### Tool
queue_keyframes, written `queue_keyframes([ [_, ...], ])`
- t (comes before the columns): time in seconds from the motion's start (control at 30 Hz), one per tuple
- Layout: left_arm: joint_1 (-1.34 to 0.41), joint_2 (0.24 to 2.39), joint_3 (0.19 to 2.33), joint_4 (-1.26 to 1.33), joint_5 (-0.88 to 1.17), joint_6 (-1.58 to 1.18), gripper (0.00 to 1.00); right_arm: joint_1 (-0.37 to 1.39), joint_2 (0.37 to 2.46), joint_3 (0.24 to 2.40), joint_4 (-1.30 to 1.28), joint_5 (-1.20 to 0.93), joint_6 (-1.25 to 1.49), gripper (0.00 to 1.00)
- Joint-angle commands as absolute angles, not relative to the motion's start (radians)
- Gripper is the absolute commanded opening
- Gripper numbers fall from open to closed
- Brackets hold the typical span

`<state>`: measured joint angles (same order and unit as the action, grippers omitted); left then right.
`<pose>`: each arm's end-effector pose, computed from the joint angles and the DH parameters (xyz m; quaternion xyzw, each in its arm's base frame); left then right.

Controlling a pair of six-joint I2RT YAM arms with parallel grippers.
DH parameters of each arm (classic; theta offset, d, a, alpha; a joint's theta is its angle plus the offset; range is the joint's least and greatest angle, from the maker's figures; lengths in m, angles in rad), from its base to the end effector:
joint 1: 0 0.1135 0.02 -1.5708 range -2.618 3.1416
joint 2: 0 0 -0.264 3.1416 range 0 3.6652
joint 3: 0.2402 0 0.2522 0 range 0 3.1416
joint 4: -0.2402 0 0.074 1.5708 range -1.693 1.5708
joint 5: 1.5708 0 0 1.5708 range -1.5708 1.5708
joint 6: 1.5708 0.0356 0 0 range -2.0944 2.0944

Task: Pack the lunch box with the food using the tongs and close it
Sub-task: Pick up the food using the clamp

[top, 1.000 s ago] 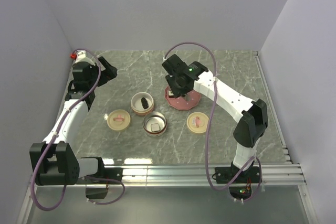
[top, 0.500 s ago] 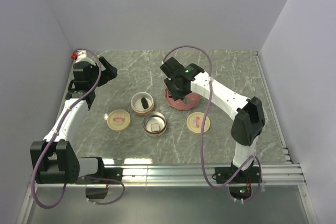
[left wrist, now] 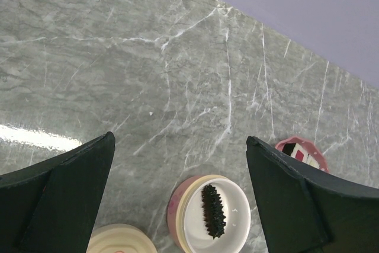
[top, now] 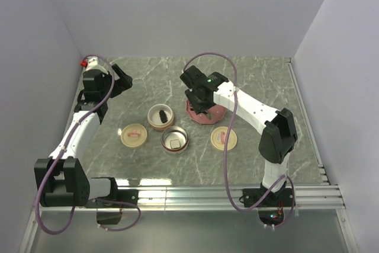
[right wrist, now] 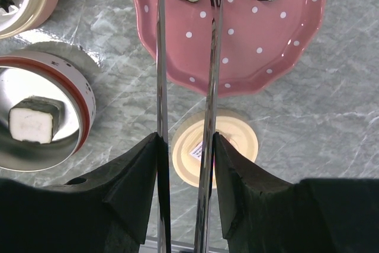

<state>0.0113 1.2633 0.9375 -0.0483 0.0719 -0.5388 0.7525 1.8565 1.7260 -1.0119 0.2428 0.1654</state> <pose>0.2933 0.0008 0.3035 -0.2048 0.8002 -0.1754 0.5357 0.2907 0.2604 0.2957 -0.2560 0.9359 -0.0126 0.2416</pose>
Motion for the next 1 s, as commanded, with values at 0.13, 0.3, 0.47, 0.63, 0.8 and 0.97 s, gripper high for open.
queue_keyframes([
  [0.13, 0.008, 1.272, 0.982, -0.014, 0.078, -0.540, 0.99, 0.772, 1.898, 1.776, -1.057, 0.261, 0.167, 0.49],
  [0.3, 0.008, 1.273, 0.976, -0.009, 0.078, -0.542, 0.99, 0.781, 1.914, 1.778, -1.072, 0.249, 0.189, 0.49],
  [0.47, 0.008, 1.275, 0.976, -0.006, 0.077, -0.543, 0.99, 0.792, 1.924, 1.801, -1.094, 0.250, 0.199, 0.48],
  [0.63, 0.008, 1.276, 0.974, -0.006, 0.080, -0.546, 1.00, 0.793, 1.922, 1.806, -1.108, 0.256, 0.195, 0.48],
  [0.8, 0.008, 1.276, 0.976, -0.008, 0.074, -0.543, 1.00, 0.793, 1.922, 1.816, -1.138, 0.249, 0.193, 0.48],
  [0.97, 0.008, 1.278, 0.971, -0.008, 0.081, -0.549, 0.99, 0.792, 1.925, 1.810, -1.157, 0.244, 0.195, 0.48],
])
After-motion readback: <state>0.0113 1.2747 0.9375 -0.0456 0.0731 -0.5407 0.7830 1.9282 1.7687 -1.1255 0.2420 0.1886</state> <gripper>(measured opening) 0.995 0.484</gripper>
